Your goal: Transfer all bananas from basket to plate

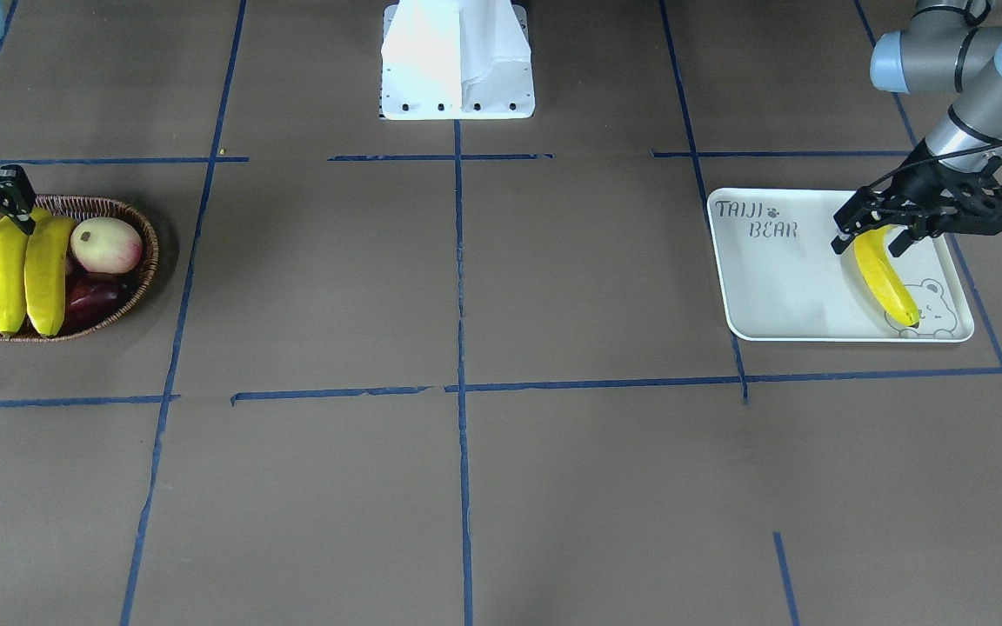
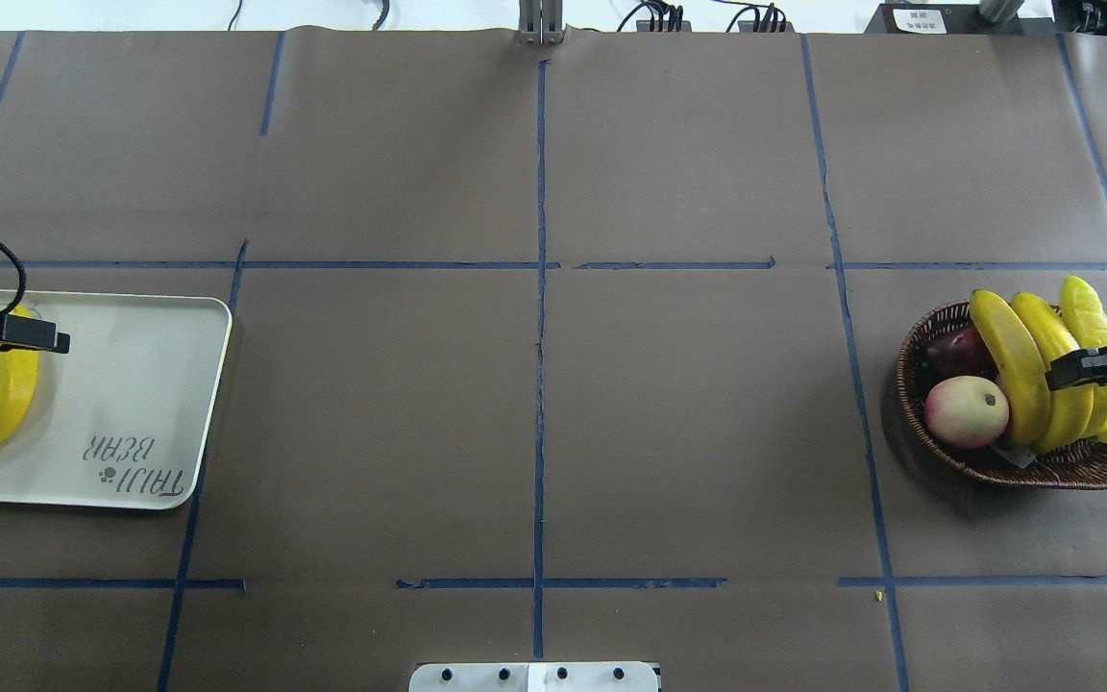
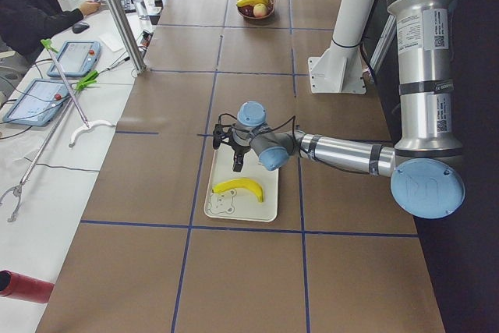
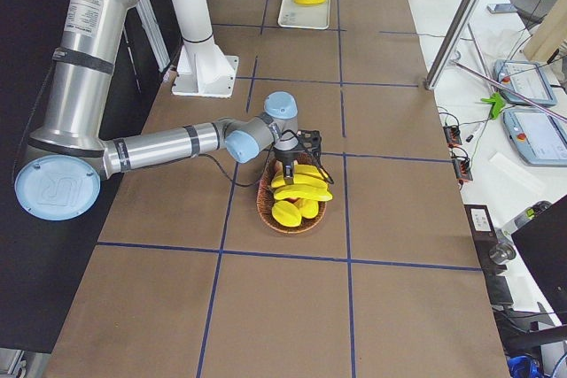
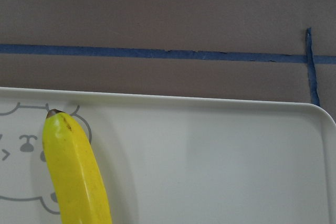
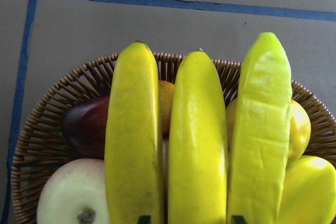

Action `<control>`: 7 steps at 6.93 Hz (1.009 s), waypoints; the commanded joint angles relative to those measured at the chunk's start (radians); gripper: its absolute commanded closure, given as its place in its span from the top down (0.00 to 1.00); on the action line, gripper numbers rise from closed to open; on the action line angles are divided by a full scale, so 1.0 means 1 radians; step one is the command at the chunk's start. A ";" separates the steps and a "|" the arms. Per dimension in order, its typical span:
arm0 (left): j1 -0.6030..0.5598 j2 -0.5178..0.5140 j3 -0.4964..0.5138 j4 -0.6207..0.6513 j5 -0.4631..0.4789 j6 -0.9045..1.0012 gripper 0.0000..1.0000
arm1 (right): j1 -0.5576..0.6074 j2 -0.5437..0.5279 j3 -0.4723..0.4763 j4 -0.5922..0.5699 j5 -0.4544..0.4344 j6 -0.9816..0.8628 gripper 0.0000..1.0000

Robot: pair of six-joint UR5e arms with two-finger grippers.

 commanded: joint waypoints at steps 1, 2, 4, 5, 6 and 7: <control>0.001 -0.002 0.000 0.000 0.000 -0.002 1.00 | -0.001 0.002 -0.004 0.000 0.001 -0.005 0.59; 0.001 -0.002 0.000 0.001 0.000 -0.002 1.00 | -0.001 0.002 -0.009 -0.002 0.001 -0.005 0.59; 0.001 -0.005 0.000 0.001 0.000 -0.002 1.00 | -0.001 0.002 -0.016 0.000 0.001 -0.006 0.58; 0.001 -0.008 0.000 0.003 0.000 -0.002 1.00 | -0.001 0.002 -0.015 -0.002 0.001 -0.006 0.54; 0.001 -0.008 0.000 0.003 0.000 -0.002 1.00 | -0.001 0.002 -0.015 -0.002 0.001 -0.006 0.39; 0.001 -0.008 0.000 0.003 0.000 -0.002 1.00 | 0.001 0.002 -0.015 -0.002 0.001 -0.006 0.15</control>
